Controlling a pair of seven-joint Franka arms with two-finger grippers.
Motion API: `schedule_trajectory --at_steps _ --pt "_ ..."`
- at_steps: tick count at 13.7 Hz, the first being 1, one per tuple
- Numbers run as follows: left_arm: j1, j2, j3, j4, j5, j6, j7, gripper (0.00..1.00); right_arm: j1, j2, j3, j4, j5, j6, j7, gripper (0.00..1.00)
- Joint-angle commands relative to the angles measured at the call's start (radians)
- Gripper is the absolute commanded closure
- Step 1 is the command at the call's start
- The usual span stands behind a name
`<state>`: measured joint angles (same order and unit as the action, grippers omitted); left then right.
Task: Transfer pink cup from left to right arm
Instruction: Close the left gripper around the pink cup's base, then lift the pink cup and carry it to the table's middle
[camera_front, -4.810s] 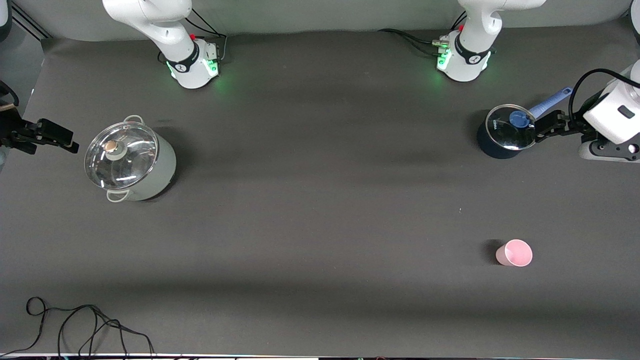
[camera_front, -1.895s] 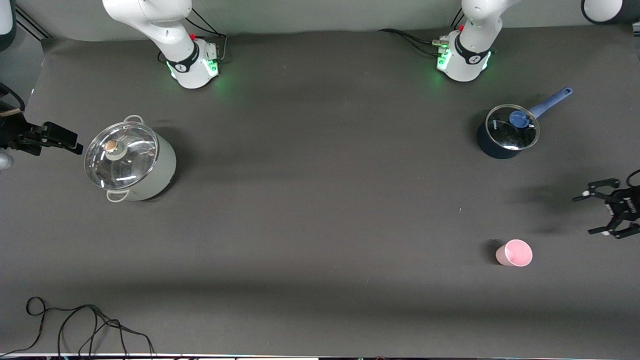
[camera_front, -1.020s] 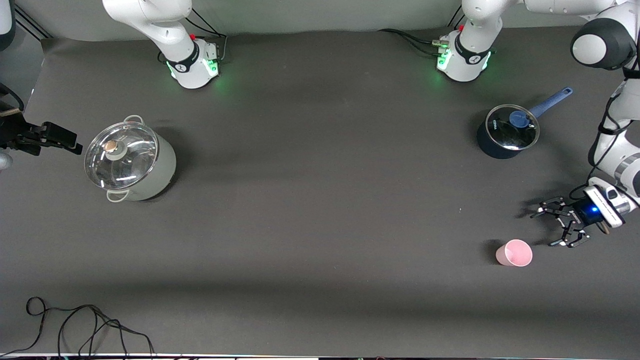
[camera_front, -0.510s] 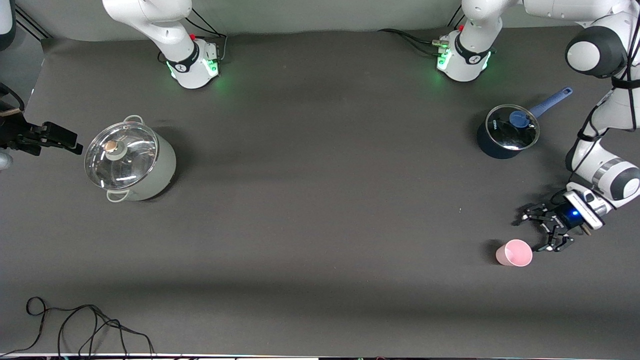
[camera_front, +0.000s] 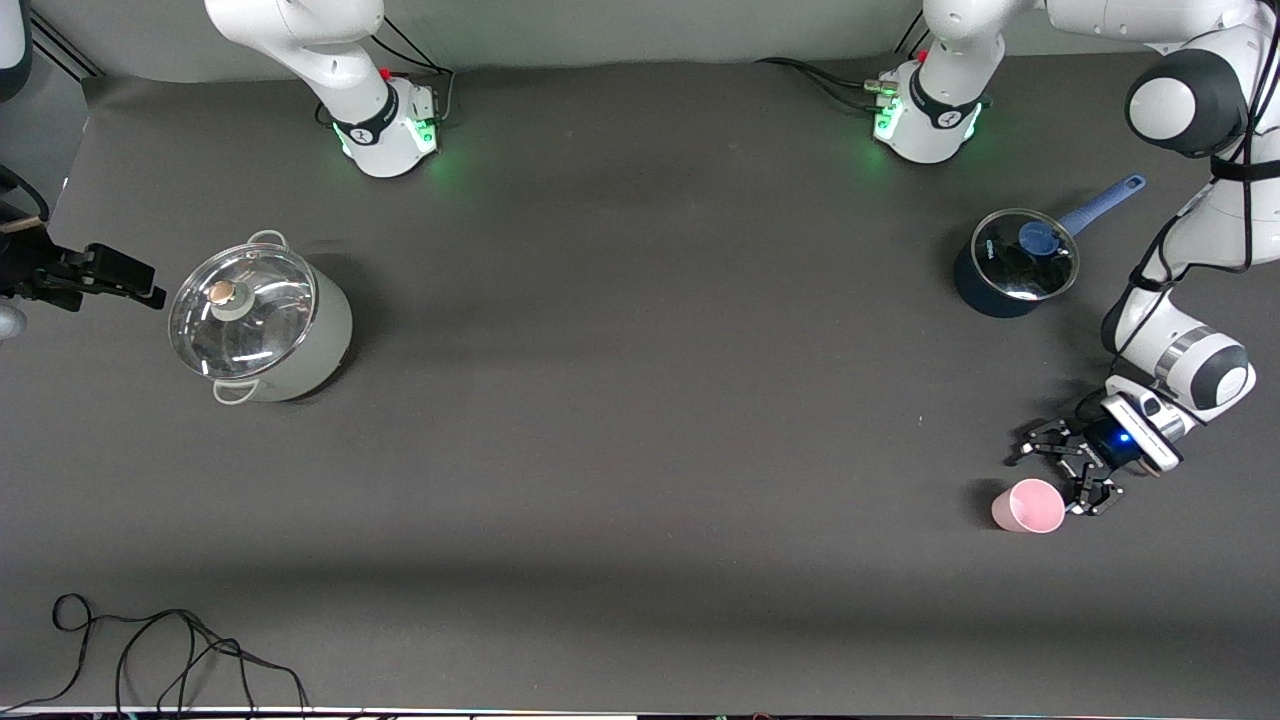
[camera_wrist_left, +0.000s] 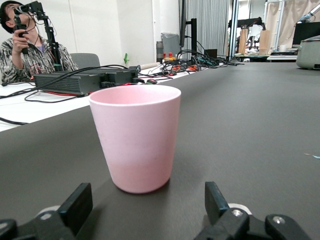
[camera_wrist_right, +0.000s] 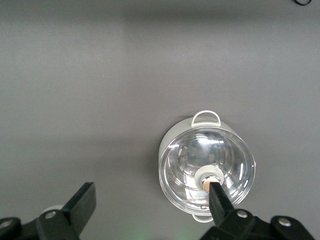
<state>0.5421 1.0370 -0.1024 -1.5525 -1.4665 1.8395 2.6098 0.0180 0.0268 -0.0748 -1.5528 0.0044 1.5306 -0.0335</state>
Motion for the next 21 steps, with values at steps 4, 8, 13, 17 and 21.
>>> schedule_trajectory --at_steps 4,8,13,17,21 --pt "-0.033 -0.014 -0.029 -0.028 -0.084 0.076 0.018 0.00 0.008 -0.002 -0.005 0.008 -0.003 -0.003 0.007 0.00" --pt "-0.040 -0.014 -0.033 -0.028 -0.087 0.086 0.018 0.10 0.005 -0.002 -0.005 0.010 -0.003 -0.003 0.006 0.00" --pt "-0.048 -0.018 -0.033 -0.041 -0.119 0.096 0.013 0.49 0.005 -0.002 -0.005 0.010 -0.003 -0.003 0.006 0.00" --pt "-0.059 -0.040 -0.033 -0.066 -0.133 0.099 -0.025 0.62 0.005 -0.002 -0.005 0.010 -0.003 -0.003 0.006 0.00" --pt "-0.059 -0.210 -0.149 -0.223 -0.139 0.286 -0.065 0.62 0.005 -0.002 -0.005 0.010 -0.001 -0.003 0.006 0.00"
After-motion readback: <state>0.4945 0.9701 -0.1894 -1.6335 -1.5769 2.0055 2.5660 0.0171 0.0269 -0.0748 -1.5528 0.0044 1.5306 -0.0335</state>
